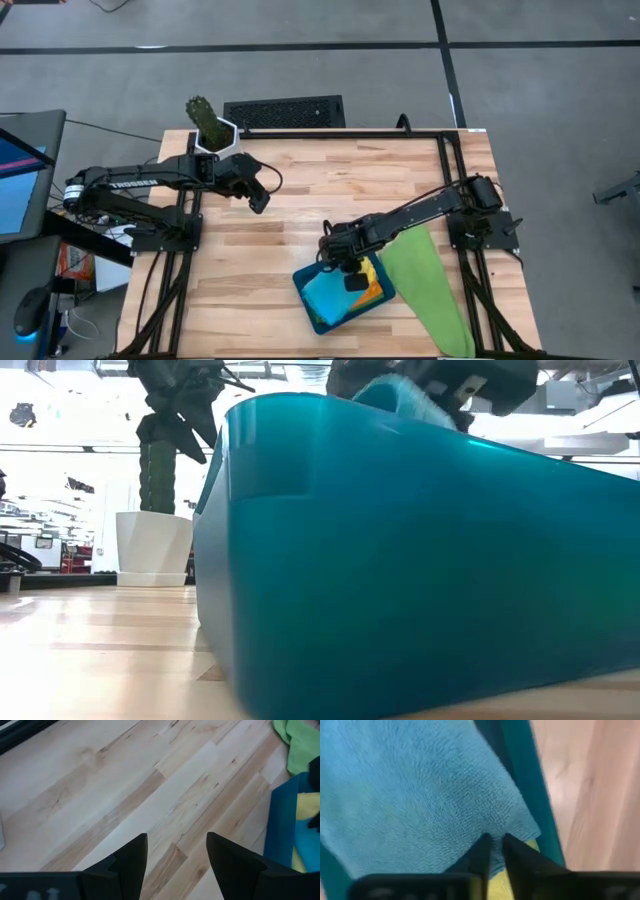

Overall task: Fold microfiber towels
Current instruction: Put the folded blue microfiber towel into the blue bin

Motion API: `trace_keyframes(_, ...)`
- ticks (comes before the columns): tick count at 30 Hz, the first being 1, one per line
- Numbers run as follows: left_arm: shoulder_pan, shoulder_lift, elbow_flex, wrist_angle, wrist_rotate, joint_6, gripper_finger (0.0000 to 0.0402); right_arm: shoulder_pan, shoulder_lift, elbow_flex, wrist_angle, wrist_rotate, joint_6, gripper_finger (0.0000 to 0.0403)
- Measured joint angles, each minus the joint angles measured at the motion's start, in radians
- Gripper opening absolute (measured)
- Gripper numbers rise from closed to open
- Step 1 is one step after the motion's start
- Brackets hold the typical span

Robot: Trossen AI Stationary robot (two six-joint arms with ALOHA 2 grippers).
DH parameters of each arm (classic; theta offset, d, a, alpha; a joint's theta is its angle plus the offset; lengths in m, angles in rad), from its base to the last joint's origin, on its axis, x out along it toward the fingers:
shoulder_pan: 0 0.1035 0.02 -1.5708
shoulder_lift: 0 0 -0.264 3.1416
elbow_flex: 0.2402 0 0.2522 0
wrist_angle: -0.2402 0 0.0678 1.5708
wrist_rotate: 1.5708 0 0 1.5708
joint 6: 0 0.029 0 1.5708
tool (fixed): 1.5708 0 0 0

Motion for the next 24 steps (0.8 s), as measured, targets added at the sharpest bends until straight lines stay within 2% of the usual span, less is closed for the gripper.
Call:
trace_keyframes(3, 0.0, 0.0, 0.0, 0.004, -0.007, 0.004, 0.0196, 0.0, -0.021, 0.003, -0.019, 0.014, 0.032, 0.0031)
trace_keyframes(5, 0.0, 0.0, 0.0, 0.006, -0.008, 0.004, 0.0196, 0.0, -0.033, 0.001, -0.062, 0.015, 0.055, 0.0012)
trace_keyframes(12, 0.0, 0.0, 0.0, 0.019, -0.032, 0.012, 0.0196, 0.025, -0.033, 0.001, -0.125, 0.042, 0.163, 0.0018)
trace_keyframes(15, 0.0, 0.0, 0.0, 0.042, -0.028, 0.012, 0.0196, 0.045, -0.033, 0.001, -0.076, 0.033, 0.176, 0.0015)
trace_keyframes(18, 0.0, 0.0, 0.0, 0.07, 0.014, 0.007, 0.0196, 0.059, -0.035, 0.001, -0.015, 0.018, 0.184, 0.0035)
trace_keyframes(21, -0.013, 0.0, 0.0, 0.102, 0.062, -0.013, 0.0196, 0.062, -0.048, 0.009, -0.009, 0.011, 0.212, 0.0074)
trace_keyframes(24, -0.063, 0.0, -0.036, 0.237, 0.134, -0.023, 0.0196, 0.055, -0.085, 0.013, -0.043, 0.02, 0.237, 0.0115)
